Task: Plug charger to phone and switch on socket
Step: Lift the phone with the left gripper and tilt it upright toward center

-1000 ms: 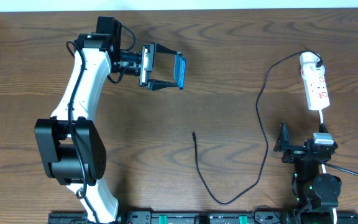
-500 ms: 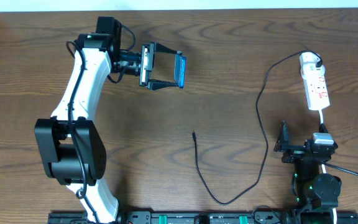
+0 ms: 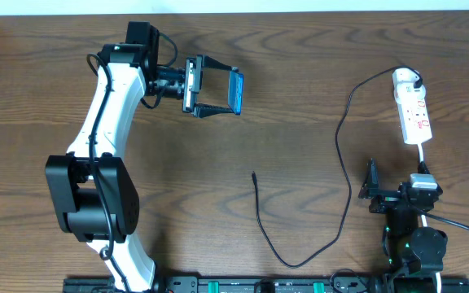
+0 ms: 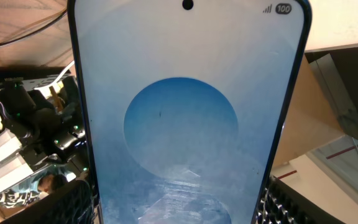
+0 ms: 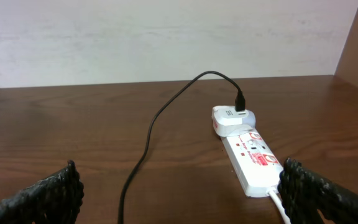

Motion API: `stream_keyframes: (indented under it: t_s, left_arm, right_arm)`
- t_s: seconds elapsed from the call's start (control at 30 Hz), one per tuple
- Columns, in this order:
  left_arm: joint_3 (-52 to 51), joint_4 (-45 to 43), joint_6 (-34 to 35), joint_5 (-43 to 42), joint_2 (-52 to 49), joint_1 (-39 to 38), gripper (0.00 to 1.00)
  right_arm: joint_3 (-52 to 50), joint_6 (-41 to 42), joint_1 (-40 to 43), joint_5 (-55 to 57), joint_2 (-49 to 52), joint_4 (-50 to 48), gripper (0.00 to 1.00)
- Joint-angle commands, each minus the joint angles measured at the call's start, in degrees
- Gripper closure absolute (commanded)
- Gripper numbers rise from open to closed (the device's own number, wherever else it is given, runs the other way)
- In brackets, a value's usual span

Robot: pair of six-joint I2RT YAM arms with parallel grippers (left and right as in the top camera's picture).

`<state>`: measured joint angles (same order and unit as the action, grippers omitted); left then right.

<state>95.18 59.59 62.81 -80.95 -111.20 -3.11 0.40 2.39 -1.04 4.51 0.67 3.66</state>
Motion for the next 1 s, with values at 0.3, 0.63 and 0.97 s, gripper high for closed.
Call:
stream_keyframes:
  t_s: [0.3, 0.63, 0.97]
  left_arm:
    - [0.9, 0.1, 4.4, -3.5, 2.0, 0.2, 0.93]
    - [0.9, 0.1, 4.6, -3.5, 2.0, 0.2, 0.93]
    - [0.9, -0.1, 4.6, -3.5, 2.0, 0.2, 0.93]
  right_arm:
    - [-0.1, 0.6, -0.5, 0.3, -0.3, 0.2, 0.01]
    - [-0.1, 0.6, -0.5, 0.3, -0.3, 0.2, 0.01]
    - [-0.1, 0.6, -0.5, 0.3, -0.3, 0.2, 0.01]
